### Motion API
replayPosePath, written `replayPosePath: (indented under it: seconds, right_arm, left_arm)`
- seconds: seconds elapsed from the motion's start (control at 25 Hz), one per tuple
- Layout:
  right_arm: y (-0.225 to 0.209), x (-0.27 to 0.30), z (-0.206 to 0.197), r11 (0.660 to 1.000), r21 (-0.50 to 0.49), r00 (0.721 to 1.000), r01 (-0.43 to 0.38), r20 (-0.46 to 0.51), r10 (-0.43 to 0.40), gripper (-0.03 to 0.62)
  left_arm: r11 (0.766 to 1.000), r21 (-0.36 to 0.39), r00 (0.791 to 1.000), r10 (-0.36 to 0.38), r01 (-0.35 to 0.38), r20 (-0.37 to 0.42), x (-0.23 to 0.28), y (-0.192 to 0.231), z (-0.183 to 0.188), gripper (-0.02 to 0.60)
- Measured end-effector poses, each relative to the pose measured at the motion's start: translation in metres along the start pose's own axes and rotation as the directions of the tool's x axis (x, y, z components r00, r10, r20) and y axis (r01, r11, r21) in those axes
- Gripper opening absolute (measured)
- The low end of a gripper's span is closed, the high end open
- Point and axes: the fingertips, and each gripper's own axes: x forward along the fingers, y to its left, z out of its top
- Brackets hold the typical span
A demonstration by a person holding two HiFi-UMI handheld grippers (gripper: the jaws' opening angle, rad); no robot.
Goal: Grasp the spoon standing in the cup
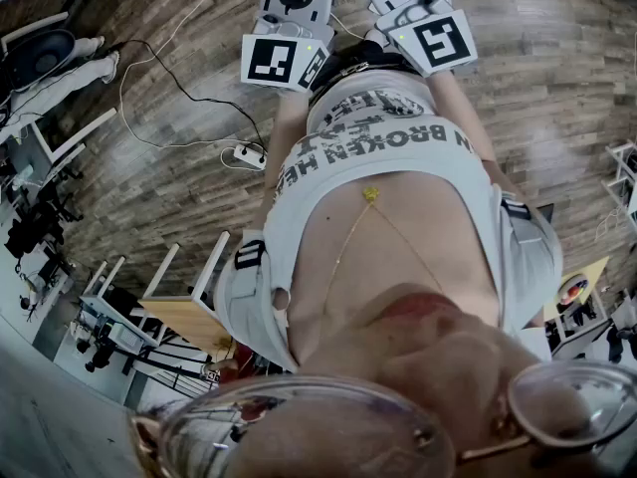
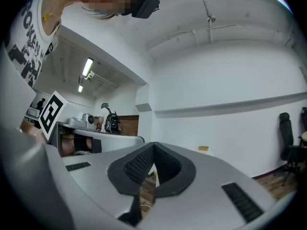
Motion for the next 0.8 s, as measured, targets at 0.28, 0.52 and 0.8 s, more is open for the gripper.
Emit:
replayPosePath:
  seconds: [0.28,0.52,0.8]
  right_arm:
    - [-0.012,-0.011,0.001,0.999,0.036,0.999,0.013,0.029,-0.014,0.006]
    - [-0.033,-0.008,0.002,0.997,0.071,0.999,0.003,0.046,-0.007,0.006]
    - [-0.045,0.049,-0.006,0.998,0.054,0.999,-0.023,0.024,0.022,0.006]
  left_arm:
    - [1.000,-0.030,1.000,0.003,-0.003,0.021,-0.001,0.001,0.000,-0.009]
    - [0.998,-0.003,0.998,0.061,-0.060,0.029,-0.007,0.025,0.006,-0.009]
    - [0.992,-0.059,0.993,0.115,-0.113,0.031,0.003,0.084,0.007,-0.009]
